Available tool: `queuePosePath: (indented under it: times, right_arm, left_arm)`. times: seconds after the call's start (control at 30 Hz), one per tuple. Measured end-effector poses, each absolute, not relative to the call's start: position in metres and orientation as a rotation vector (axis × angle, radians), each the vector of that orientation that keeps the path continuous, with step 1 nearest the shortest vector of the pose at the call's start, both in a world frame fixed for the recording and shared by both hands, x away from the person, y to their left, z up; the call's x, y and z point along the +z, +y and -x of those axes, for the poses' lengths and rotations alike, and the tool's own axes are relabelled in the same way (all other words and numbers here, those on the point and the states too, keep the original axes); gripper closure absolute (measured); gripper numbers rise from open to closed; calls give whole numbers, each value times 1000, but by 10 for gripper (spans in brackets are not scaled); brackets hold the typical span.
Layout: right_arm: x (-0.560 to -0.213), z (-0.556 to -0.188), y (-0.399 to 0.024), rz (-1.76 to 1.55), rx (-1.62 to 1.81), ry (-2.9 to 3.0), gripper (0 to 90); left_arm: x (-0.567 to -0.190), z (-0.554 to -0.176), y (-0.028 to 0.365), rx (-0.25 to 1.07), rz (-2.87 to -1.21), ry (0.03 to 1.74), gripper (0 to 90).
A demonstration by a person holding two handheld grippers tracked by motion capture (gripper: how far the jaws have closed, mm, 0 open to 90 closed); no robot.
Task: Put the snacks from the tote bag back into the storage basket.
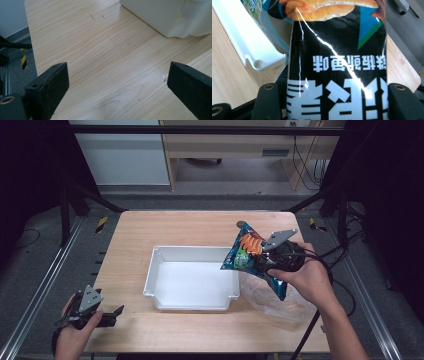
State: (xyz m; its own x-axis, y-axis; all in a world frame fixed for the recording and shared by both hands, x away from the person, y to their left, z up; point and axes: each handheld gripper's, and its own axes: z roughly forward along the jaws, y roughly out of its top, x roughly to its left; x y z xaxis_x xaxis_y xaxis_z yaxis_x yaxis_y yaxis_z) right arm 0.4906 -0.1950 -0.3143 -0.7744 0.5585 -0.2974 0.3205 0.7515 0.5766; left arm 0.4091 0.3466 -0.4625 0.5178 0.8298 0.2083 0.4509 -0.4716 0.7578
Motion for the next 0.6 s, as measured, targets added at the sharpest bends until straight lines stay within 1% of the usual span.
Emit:
queuePosePath:
  times: [0.6]
  right_arm:
    - [-306, -493, -169, -589, 719, 2501, 411]
  left_arm:
    - [-463, -409, 347, 767, -2117, 1039, 35]
